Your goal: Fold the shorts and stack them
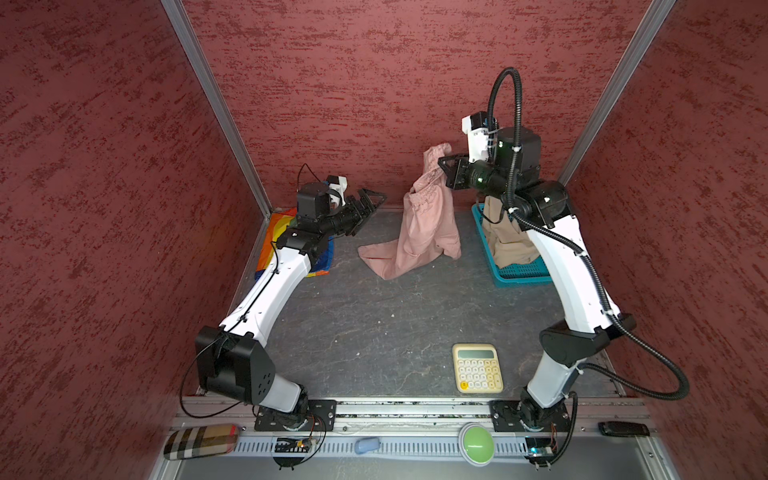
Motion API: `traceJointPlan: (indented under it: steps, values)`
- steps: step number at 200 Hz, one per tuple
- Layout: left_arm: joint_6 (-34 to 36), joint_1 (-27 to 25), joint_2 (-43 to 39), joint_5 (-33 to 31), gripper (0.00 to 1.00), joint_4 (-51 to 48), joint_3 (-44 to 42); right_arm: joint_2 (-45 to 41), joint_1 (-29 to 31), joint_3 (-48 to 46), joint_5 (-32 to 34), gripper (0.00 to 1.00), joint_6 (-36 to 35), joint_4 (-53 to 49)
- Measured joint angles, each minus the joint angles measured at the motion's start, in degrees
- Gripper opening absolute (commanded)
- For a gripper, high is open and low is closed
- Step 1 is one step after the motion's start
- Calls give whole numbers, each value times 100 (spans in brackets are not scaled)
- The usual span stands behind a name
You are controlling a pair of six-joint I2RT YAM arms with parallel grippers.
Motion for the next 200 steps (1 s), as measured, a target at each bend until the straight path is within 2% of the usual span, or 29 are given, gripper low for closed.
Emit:
traceJointPlan:
  steps: [25, 51, 88, 99, 125, 151, 161, 175, 183, 200]
  values:
    - [-544, 2, 549, 116, 99, 638, -4, -490, -7, -883, 151, 0, -225, -42]
    - [-863, -181, 1082, 240, 99, 769, 52, -597, -26, -1397, 345, 0, -262, 44]
    - [-1237, -529, 1200, 494, 99, 1019, -212, -807, -33, -2538, 476, 0, -136, 297]
    - [-1327, -522, 1191, 540, 99, 1137, -446, -1040, -31, -3200, 514, 0, -48, 555]
    - [-1362, -310, 1191, 601, 99, 1034, -905, -2024, -11, -5445, 387, 0, 533, 1204]
    - [-1309, -109, 1191, 664, 99, 905, -970, -2632, 337, -7200, 315, 0, 1202, 1690]
    - [-1272, -70, 1198, 695, 99, 881, -970, -2780, 546, -7700, 269, 21, 1410, 1784]
    - [-1213, -50, 1246, 765, 99, 848, -970, -2953, 750, -8100, 210, 40, 1593, 1744]
    - [-1193, -52, 1294, 798, 99, 831, -970, -3034, 791, -8144, 225, 55, 1615, 1628]
    - [-1150, -103, 1480, 857, 99, 763, -955, -3158, 774, -7875, 433, 78, 1539, 1373]
